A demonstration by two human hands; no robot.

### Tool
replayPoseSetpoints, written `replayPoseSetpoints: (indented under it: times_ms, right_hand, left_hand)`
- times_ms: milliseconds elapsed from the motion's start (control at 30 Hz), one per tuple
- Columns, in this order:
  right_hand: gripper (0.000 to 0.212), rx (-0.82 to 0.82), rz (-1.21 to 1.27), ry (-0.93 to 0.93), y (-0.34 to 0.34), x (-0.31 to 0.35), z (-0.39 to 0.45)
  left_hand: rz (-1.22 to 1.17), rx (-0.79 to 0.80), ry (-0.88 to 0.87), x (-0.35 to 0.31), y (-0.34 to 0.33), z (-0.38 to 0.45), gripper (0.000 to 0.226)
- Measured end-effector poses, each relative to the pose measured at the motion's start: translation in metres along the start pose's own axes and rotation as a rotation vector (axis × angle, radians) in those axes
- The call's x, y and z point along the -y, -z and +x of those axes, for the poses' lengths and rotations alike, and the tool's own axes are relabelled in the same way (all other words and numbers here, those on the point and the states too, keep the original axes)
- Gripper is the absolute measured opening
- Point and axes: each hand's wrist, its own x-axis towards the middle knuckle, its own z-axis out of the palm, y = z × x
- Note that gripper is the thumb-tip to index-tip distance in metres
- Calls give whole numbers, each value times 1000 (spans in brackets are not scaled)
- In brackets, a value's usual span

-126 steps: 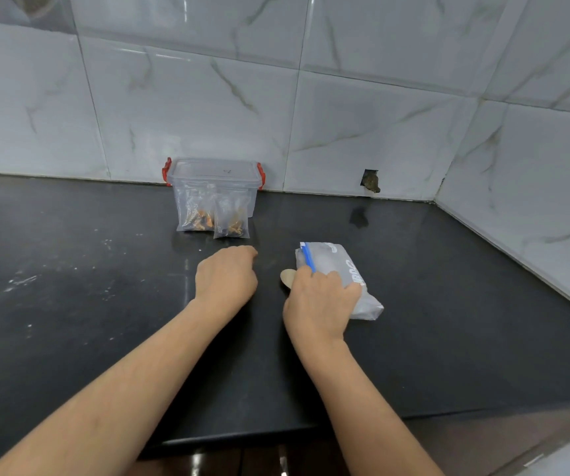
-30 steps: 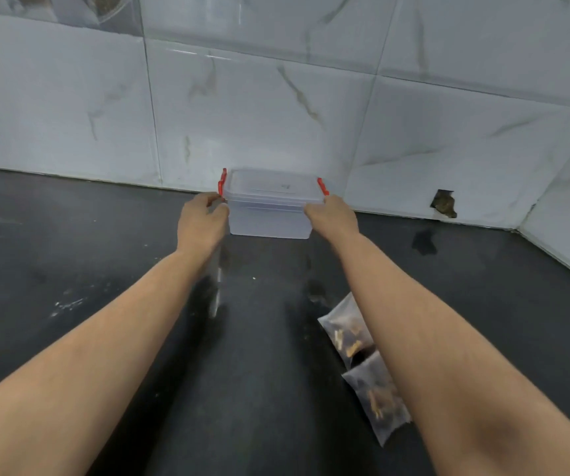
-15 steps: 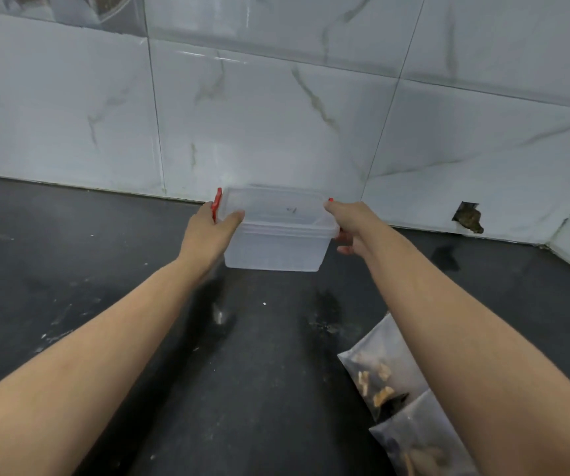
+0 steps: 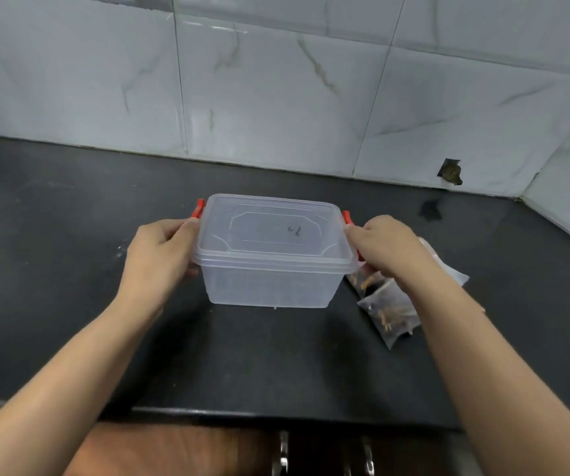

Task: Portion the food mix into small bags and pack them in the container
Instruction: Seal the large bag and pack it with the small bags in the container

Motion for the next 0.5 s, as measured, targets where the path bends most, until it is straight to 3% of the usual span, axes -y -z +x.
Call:
replayPoseSetpoints:
  times_ms: [367,433,500]
  right_hand:
    - [50,-197,102,4,-12,-23,-60]
    - [46,-148,186,-46,-12,-27,-57]
    - [38,-90,382,-125,-13,-34,-55]
  left_hand:
    - [95,-57,-68,2,14,-48,39]
    - [10,-77,-7,5,14,-47,37]
    - [-191,-23,160,9,18,-48,32]
